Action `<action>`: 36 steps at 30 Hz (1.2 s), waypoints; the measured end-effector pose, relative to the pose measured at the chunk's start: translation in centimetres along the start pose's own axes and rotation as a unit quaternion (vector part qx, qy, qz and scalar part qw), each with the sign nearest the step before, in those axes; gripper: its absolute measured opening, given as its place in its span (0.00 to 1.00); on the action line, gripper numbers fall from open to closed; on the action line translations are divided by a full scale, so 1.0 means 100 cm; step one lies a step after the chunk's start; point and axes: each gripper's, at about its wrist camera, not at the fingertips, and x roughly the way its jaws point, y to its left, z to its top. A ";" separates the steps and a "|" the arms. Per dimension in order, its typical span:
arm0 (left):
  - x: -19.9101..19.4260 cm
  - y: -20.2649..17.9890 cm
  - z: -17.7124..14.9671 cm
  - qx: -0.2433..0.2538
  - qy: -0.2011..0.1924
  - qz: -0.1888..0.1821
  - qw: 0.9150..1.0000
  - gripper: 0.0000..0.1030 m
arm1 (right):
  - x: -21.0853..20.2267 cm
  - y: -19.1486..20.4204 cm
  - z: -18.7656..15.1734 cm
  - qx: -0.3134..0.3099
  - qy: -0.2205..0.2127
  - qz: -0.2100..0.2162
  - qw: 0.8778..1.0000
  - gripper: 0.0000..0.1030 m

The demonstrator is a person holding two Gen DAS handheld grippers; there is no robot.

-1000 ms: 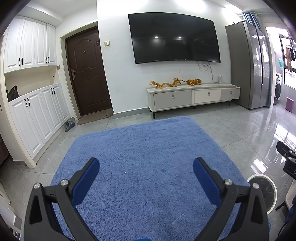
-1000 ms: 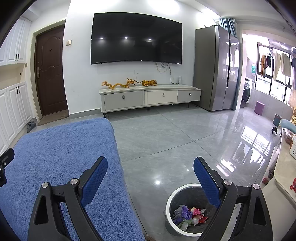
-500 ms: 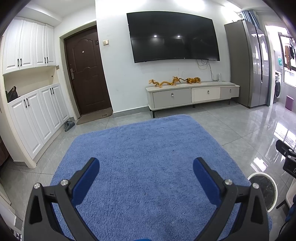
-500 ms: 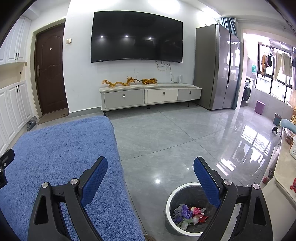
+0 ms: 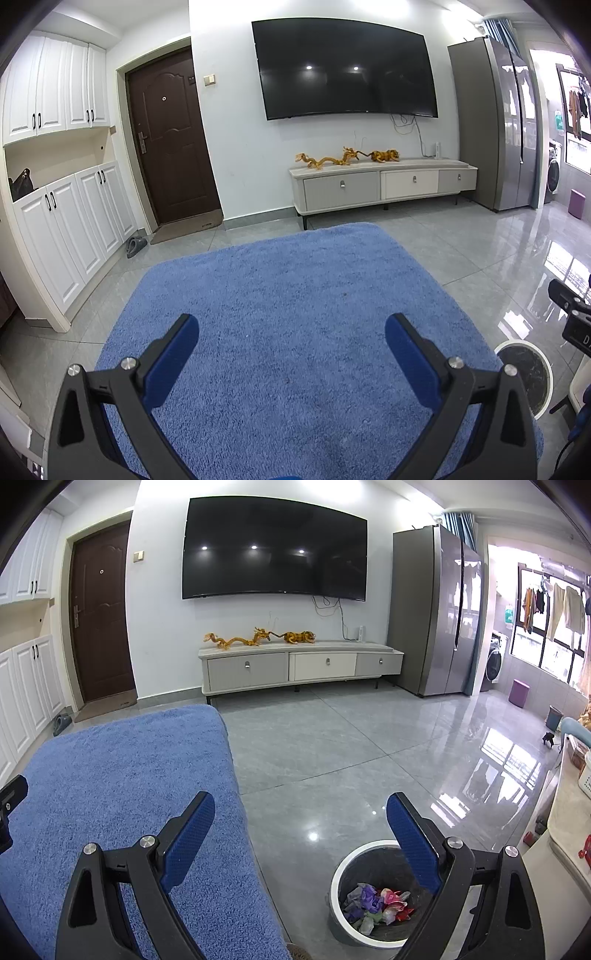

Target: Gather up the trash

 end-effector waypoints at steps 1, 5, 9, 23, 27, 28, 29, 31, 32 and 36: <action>0.000 0.000 0.000 0.000 0.001 0.000 1.000 0.99 | 0.000 0.000 -0.001 0.000 0.000 0.000 1.000 0.90; 0.001 0.000 -0.001 0.001 0.001 0.000 1.000 0.99 | 0.000 0.000 -0.001 0.000 0.001 0.000 1.000 0.90; 0.001 -0.001 -0.001 0.001 0.001 0.000 1.000 0.99 | 0.000 -0.001 -0.002 0.000 0.002 0.000 1.000 0.90; 0.003 -0.003 -0.003 0.006 0.006 -0.009 1.000 0.99 | 0.000 -0.004 -0.006 0.000 0.005 -0.002 1.000 0.90; 0.003 -0.004 -0.003 0.007 0.007 -0.013 1.000 0.99 | -0.001 -0.004 -0.008 0.001 0.006 -0.004 1.000 0.90; 0.003 -0.004 -0.003 0.007 0.008 -0.014 1.000 0.99 | -0.001 -0.005 -0.008 0.001 0.007 -0.004 1.000 0.90; 0.004 -0.005 -0.003 0.007 0.009 -0.015 1.000 0.99 | -0.001 -0.005 -0.008 0.001 0.007 -0.005 1.000 0.90; 0.004 -0.005 -0.004 0.008 0.010 -0.017 1.000 0.99 | -0.001 -0.006 -0.009 0.001 0.007 -0.005 1.000 0.90; 0.004 -0.006 -0.004 0.008 0.011 -0.018 1.000 0.99 | -0.001 -0.006 -0.009 0.001 0.007 -0.006 1.000 0.90; 0.005 -0.007 -0.003 0.008 0.014 -0.022 1.000 0.99 | -0.001 -0.006 -0.010 0.001 0.010 -0.008 1.000 0.90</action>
